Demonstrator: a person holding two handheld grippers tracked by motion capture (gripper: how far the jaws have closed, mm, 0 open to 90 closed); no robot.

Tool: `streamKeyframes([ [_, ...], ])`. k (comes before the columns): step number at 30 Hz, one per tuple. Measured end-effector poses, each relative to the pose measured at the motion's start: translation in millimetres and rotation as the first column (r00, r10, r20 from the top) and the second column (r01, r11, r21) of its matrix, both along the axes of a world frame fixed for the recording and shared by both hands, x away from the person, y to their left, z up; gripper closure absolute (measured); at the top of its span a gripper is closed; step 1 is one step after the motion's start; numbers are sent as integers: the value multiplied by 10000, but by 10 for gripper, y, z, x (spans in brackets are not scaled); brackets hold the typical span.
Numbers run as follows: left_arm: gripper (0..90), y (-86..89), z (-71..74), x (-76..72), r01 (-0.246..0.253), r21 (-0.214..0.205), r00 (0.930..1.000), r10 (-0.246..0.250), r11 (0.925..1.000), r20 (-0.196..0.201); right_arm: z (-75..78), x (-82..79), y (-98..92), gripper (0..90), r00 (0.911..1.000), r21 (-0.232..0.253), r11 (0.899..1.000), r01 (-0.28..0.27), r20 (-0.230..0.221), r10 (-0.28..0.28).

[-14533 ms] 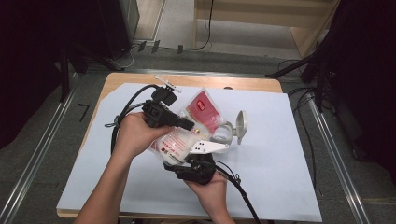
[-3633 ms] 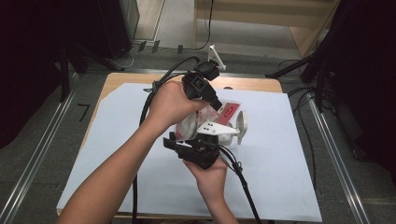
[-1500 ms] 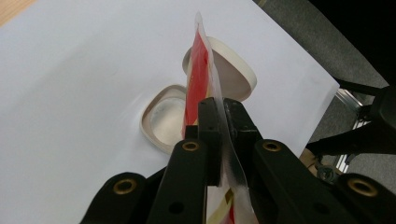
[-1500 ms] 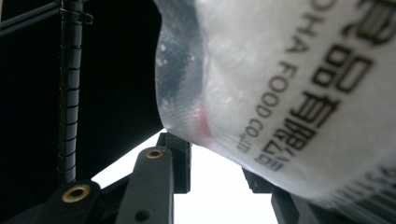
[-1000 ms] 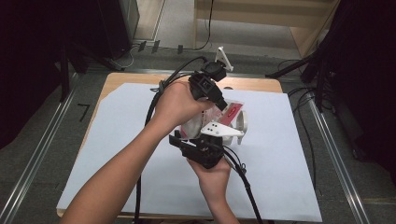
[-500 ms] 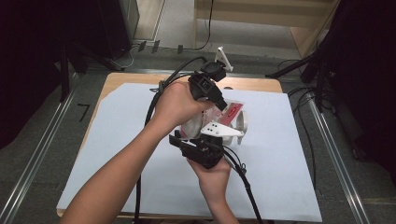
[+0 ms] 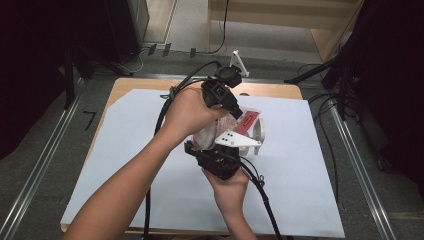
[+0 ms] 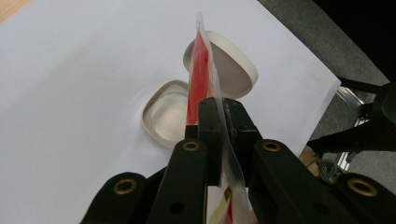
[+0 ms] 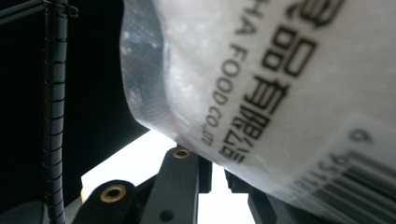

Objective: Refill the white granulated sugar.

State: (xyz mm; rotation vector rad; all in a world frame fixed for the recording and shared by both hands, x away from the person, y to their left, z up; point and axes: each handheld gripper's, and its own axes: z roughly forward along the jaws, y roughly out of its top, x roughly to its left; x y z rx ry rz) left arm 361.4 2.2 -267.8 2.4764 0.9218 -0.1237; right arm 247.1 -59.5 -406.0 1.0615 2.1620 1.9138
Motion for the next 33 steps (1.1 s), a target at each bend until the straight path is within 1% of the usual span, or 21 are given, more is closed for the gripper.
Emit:
streamKeyframes([
  [4, 873, -6, 4, -7, 58, -3, 10000, -58, 10000, -4, -6, 5, -4, 871, 10000, 13, 10000, -26, -38, 26],
  [8, 873, -7, 5, -7, 49, -17, 10000, -49, 10000, -12, -5, 8, -9, 876, 10000, 51, 10000, -31, -81, 31],
  [13, 872, -1, 8, -9, 24, -16, 10000, -24, 10000, -35, -7, 10, -10, 900, 10000, -16, 10000, -34, -85, 34],
  [24, 872, 5, 4, -17, -7, -60, 10000, 7, 10000, -45, -8, 11, -2, 900, 10000, -57, 10000, -42, -79, 42],
  [30, 872, 21, 6, -5, 10, -51, 10000, -11, 10000, -49, 5, 6, 4, 900, 10000, -188, 9998, -54, -24, 54],
  [33, 871, 24, 6, -5, 14, -46, 10000, -14, 10000, -38, 5, 7, 3, 900, 9999, -160, 9998, -83, -57, 82],
])
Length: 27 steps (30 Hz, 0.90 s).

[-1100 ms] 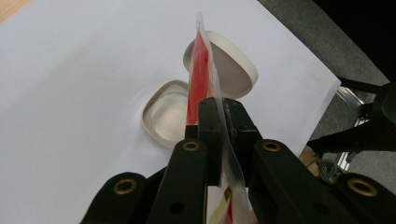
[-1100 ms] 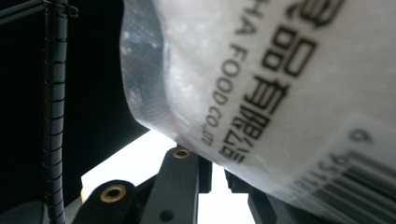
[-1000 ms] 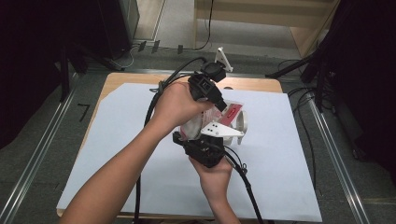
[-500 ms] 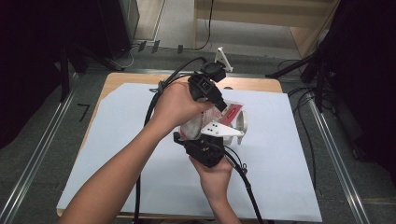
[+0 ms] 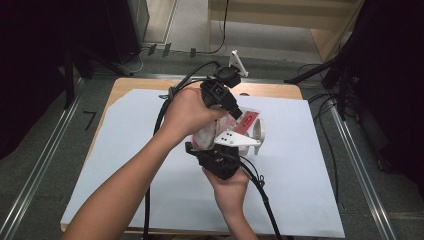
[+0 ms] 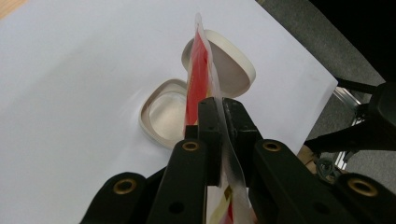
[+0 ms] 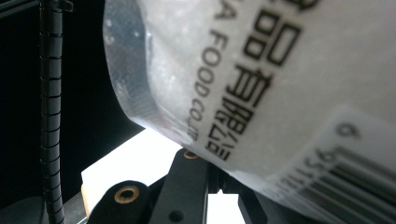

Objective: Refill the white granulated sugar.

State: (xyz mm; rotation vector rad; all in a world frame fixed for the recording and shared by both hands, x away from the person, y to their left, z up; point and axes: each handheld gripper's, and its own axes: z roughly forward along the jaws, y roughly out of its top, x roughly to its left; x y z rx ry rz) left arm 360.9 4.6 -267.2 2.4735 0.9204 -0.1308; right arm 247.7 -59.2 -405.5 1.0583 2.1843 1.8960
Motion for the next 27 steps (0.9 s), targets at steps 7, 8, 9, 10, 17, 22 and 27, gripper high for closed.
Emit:
streamKeyframes([
  [7, 872, 23, -5, 11, -56, -26, 10000, 56, 10000, -19, -3, -10, 13, 900, 10000, -25, 10000, 71, 3, -71],
  [8, 871, 28, -6, 11, -85, -33, 10000, 85, 10000, -18, -3, -12, 14, 900, 10000, -41, 10000, 79, 20, -79],
  [9, 872, 34, -10, 11, -93, -66, 10000, 93, 9999, -13, -4, -14, 16, 900, 10000, -70, 9999, 88, 27, -88],
  [10, 872, 34, -10, 11, -93, -66, 10000, 93, 9999, -13, -6, -16, 21, 900, 9999, -117, 9999, 117, 78, -116],
  [17, 872, 59, -22, 28, -150, -119, 9999, 150, 9998, -7, -17, -12, 24, 900, 9999, -143, 9998, 127, 76, -126],
  [22, 874, 49, -15, 30, -180, -213, 9997, 183, 9996, 147, -42, -1, -17, 900, 9997, -79, 9997, 224, 47, -223],
  [27, 874, 19, -15, 30, -180, -270, 9997, 185, 9995, 183, -51, 12, -45, 900, 9995, -38, 9995, 326, 12, -326],
])
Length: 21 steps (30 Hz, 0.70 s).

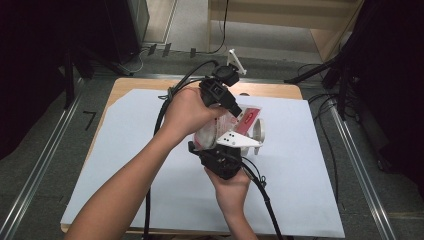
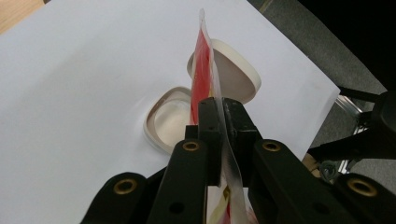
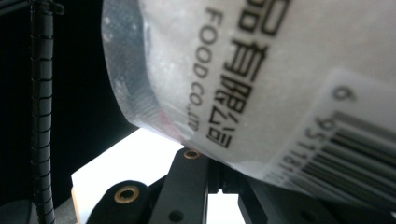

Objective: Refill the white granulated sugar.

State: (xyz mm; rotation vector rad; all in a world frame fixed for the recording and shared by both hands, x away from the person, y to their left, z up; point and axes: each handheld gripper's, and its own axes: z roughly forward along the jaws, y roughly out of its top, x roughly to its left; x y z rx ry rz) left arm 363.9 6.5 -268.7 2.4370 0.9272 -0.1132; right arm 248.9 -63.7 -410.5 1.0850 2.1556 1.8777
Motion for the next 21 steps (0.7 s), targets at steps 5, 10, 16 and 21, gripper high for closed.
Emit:
streamKeyframes([
  [5, 873, -2, -15, 33, -93, 23, 9999, 93, 10000, -69, 3, 0, -9, 900, 10000, 72, 10000, 12, -27, -12],
  [10, 873, 32, -2, 58, -208, -79, 9997, 207, 9998, -109, 13, 0, -26, 900, 10000, 147, 9999, 11, -34, -11],
  [16, 872, 66, -24, 99, -415, 158, 9991, 415, 9990, -37, -1, -2, 0, 900, 9998, 191, 9998, -106, -142, 109],
  [21, 872, 63, -52, 124, -541, 82, 9985, 542, 9985, -65, -11, -11, 19, 900, 9999, 185, 9997, -148, -55, 149],
])
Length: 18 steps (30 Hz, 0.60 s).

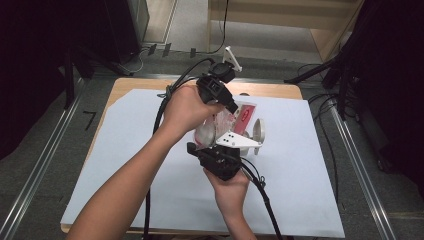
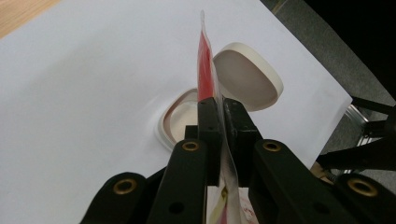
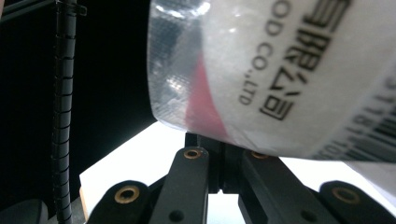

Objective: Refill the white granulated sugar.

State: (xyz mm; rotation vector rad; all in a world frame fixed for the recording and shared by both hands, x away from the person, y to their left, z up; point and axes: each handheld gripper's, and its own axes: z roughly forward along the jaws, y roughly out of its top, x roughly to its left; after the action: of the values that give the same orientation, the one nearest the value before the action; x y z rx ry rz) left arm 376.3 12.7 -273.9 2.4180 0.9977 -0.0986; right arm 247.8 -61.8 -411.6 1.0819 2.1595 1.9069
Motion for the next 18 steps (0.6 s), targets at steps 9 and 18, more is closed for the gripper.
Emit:
streamKeyframes([
  [9, 873, -32, 6, -4, 24, -65, 10000, -24, 10000, 12, 33, 16, -3, 900, 9999, 16, 10000, -29, -165, 30],
  [18, 874, -95, 38, -33, 154, -26, 9998, -154, 9999, -85, 77, 19, -4, 900, 10000, -69, 10000, -20, -40, 19],
])
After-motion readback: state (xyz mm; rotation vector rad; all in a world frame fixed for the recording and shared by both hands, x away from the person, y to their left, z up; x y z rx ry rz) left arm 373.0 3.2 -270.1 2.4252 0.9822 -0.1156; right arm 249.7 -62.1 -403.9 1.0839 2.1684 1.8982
